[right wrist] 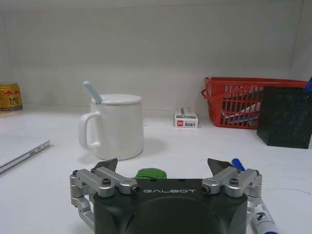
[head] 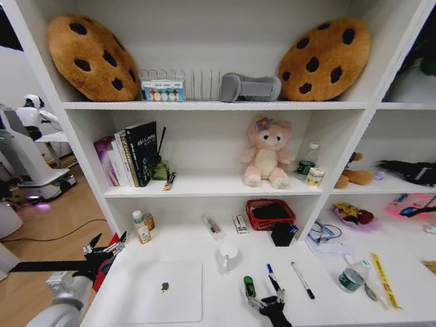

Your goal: Organize the objects on the table.

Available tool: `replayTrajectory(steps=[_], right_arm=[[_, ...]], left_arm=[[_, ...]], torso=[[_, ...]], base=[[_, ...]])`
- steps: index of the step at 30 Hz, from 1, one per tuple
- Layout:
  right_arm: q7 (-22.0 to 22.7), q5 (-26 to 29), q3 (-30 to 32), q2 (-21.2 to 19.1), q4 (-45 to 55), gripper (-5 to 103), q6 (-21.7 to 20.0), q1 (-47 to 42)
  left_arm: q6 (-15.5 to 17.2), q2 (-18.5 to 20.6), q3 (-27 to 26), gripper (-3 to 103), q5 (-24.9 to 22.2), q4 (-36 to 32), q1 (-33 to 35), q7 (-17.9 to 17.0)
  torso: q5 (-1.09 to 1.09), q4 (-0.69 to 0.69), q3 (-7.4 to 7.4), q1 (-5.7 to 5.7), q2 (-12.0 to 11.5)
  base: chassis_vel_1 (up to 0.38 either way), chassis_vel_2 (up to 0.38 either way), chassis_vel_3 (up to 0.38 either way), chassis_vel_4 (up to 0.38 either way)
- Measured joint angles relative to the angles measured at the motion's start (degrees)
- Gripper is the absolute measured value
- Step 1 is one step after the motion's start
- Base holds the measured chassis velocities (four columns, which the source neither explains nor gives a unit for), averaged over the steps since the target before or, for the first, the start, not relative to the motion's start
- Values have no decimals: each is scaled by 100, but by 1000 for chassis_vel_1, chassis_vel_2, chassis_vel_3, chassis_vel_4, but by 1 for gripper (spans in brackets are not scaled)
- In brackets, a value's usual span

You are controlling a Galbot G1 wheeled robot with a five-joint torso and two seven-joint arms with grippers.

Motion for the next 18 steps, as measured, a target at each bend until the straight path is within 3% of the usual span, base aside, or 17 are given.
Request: replayTrajectory(steps=[8,9,11,12,14,15,17,18], right_arm=[[11,-131,-253,111,-289,101,-17,155],[11,-159,-253,114,-316,91,-18,155],[11,-167,-253,114,-327,91,-17,154],[14,-173,-247,111,-332,80,-13,147],[16,-176,-240,109,-332,80,-9,143],[23,-176,-229,107,-330,70,-4,133],[26,-176,-225,106,-327,70,-3,132],[33,-174,-213,105,-312,58,-2,130]], left_arm=[[4,3,2,100,-1,0,0,-2],[5,4,2,100,-1,0,-1,-2],[6,4,2,100,-1,-1,0,-2],[7,4,2,100,-1,-1,-1,-2],[7,5,2,100,-1,-1,0,-2],[7,5,2,100,-1,0,-1,-2],[7,5,2,100,-1,-1,-1,-2],[7,5,2,100,-1,-1,-1,-2]], torso=[[0,0,0,0,0],[0,0,0,0,0],[0,0,0,0,0],[0,0,0,0,0],[0,0,0,0,0],[0,0,0,0,0],[0,0,0,0,0],[0,0,0,0,0]], base=[[0,0,0,0],[0,0,0,0],[0,0,0,0],[0,0,0,0],[0,0,0,0],[0,0,0,0],[0,0,0,0],[0,0,0,0]])
